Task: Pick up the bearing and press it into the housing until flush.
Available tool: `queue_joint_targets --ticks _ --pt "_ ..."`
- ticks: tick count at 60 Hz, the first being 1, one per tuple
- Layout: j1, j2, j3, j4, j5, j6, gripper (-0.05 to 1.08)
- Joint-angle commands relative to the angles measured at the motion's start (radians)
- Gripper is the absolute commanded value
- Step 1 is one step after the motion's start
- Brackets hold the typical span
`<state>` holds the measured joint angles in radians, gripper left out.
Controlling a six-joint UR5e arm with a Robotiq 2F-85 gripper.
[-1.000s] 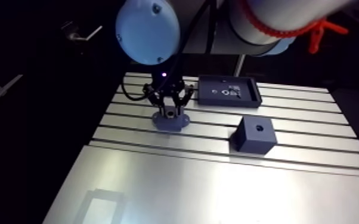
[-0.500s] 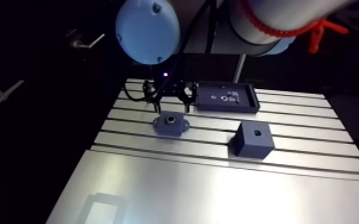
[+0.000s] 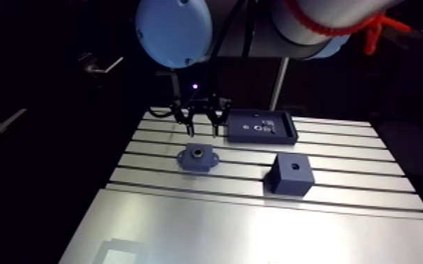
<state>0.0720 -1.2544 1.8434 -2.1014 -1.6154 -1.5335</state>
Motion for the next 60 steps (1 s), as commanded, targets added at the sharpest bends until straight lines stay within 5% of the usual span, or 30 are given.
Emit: queue_joint_targets --ticks 1,7,60 --pt "-0.002 0.015 -0.005 0.014 0.031 -0.003 1.08" --pt "-0.001 0.032 0.001 0.009 0.042 -0.006 1.08" --pt "0.012 0.085 0.012 -0.047 0.038 -0.033 1.08"
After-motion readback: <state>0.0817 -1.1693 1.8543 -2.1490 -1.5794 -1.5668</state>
